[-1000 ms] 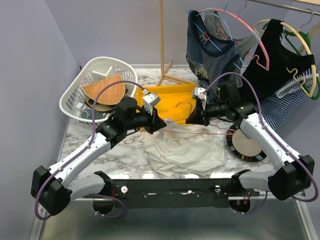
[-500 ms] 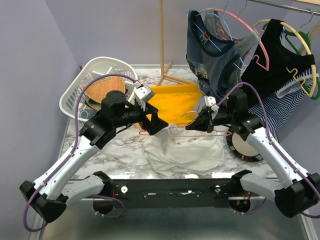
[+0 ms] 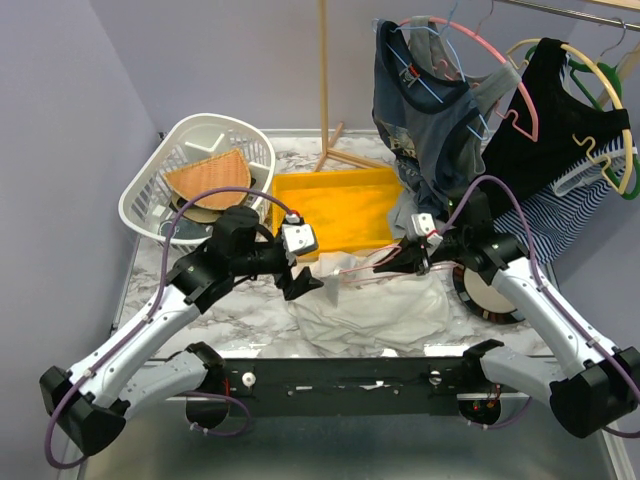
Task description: Place the tank top on the hanger
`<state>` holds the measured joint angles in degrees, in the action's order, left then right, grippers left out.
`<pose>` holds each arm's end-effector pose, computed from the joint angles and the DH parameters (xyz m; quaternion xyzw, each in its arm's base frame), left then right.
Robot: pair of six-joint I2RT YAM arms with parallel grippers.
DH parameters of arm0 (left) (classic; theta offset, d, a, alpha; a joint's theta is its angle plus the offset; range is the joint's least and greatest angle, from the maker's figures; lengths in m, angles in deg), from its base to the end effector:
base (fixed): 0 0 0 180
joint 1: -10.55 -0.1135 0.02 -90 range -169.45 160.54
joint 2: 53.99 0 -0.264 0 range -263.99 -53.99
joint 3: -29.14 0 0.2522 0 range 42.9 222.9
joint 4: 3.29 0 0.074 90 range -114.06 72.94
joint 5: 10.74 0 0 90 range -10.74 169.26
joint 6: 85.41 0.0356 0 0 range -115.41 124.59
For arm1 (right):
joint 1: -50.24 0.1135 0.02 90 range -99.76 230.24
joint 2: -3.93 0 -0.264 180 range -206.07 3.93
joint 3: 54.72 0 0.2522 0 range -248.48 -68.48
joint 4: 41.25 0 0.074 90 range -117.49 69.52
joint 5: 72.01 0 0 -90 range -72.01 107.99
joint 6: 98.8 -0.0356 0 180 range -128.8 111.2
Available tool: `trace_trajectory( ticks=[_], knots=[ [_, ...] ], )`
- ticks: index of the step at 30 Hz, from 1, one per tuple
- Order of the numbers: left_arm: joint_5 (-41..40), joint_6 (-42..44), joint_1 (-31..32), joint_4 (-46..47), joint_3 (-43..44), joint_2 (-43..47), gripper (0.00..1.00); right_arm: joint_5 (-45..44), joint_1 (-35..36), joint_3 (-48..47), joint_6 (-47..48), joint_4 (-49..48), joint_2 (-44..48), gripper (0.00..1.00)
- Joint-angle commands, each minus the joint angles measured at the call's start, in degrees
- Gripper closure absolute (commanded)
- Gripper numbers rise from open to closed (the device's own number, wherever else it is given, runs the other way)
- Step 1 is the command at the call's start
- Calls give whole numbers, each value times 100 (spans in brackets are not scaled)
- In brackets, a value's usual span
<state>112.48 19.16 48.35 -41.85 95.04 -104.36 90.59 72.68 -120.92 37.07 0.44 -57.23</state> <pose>0.1383 -0.1319 0.3438 0.4942 0.6476 -0.3400 0.4699 0.1828 0.1122 0.3164 -0.6242 0.4467 0.4445 0.4617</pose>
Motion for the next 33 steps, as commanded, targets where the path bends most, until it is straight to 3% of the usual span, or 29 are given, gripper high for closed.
trace_trajectory(
  ticks=[1, 9, 11, 13, 14, 15, 16, 18, 19, 22, 28, 33],
  knots=[
    [450, 398, 271, 221, -29, -613, 17, 44, 24, 156, 502, 310, 61, 99],
    [46, 521, 737, 238, -46, -1211, 34, 132, 24, 191, 564, 328, -132, 99],
    [-226, 529, 825, 230, -63, -1291, 47, 193, 24, 182, 555, 328, -167, 99],
    [-367, 503, 896, 221, -81, -1370, 67, 193, 24, 200, 529, 310, -211, 99],
    [-594, 494, 896, 238, -116, -1362, 100, 193, 24, 208, 442, 249, -220, 99],
    [-718, 451, 887, 308, -160, -1274, 100, 176, 24, 226, 336, 179, -229, 99],
    [-824, 442, 878, 309, -212, -1213, 100, 63, 24, 243, 179, 83, -212, 92],
    [-1270, 416, 878, 448, -414, -985, 100, -96, -2, 235, -287, -207, -159, 71],
    [-1421, 354, 852, 528, -502, -905, 100, -314, -107, 200, -463, -287, -54, 53],
    [-1598, 73, 747, 739, -696, -668, 100, -841, -545, 24, -1253, -594, 174, 34],
    [-1450, -419, 281, 809, -617, -579, 100, -1597, -1890, 278, -3310, -1534, 939, 17],
    [-1519, -648, 35, 1064, -670, -404, 100, -2144, -2006, 972, -3935, -1825, 1028, 16]
  ],
)
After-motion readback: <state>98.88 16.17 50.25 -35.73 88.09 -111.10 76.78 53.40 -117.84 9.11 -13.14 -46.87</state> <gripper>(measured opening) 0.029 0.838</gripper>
